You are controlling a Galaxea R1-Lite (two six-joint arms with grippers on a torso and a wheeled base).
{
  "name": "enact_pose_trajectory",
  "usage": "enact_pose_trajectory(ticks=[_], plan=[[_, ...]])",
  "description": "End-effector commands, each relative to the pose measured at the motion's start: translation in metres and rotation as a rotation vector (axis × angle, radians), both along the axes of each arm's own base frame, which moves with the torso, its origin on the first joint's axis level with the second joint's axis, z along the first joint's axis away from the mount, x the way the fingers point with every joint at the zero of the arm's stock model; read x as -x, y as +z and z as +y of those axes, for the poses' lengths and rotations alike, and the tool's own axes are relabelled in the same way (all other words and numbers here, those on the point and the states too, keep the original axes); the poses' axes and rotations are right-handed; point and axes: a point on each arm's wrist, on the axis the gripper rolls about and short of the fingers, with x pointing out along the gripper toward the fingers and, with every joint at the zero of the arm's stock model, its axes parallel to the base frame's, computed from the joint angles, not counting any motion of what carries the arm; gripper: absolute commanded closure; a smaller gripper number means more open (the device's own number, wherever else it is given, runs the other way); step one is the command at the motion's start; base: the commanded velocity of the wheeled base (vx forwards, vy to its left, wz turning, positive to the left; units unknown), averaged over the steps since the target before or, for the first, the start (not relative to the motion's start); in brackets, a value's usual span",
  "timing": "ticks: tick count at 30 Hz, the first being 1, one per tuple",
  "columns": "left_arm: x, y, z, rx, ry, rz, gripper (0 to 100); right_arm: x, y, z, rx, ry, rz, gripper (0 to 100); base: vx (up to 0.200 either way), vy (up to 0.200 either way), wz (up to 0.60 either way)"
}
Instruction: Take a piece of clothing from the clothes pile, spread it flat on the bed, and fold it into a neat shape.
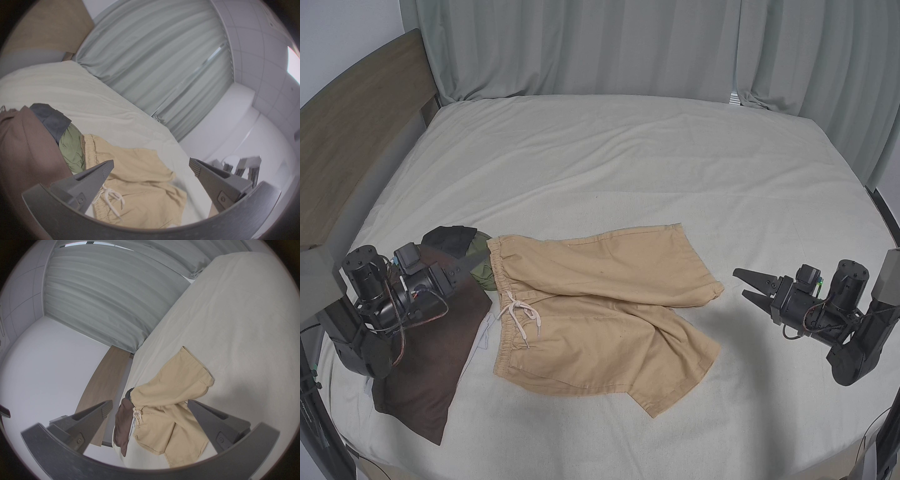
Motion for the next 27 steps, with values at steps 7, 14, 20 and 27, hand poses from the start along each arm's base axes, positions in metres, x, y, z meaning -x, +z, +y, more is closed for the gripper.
enact_pose_trajectory(ticks=[7, 14, 20, 27], plan=[[0.026, -0.005, 0.005, -0.163, -0.045, -0.088, 0, 0.001, -0.03, 0.007, 0.023, 0.016, 0.104, 0, 0.0, 0.0, 0.0], [0.024, -0.018, 0.003, -0.164, -0.053, -0.047, 0, -0.009, -0.072, 0.008, 0.126, -0.052, 0.169, 0, 0.0, 0.0, 0.0], [0.022, -0.025, 0.003, -0.185, -0.058, -0.045, 0, -0.013, -0.09, 0.009, 0.132, -0.061, 0.218, 0, 0.0, 0.0, 0.0], [0.02, -0.033, 0.003, -0.191, -0.063, -0.025, 0, -0.011, -0.102, 0.014, 0.133, -0.041, 0.262, 0, 0.0, 0.0, 0.0]])
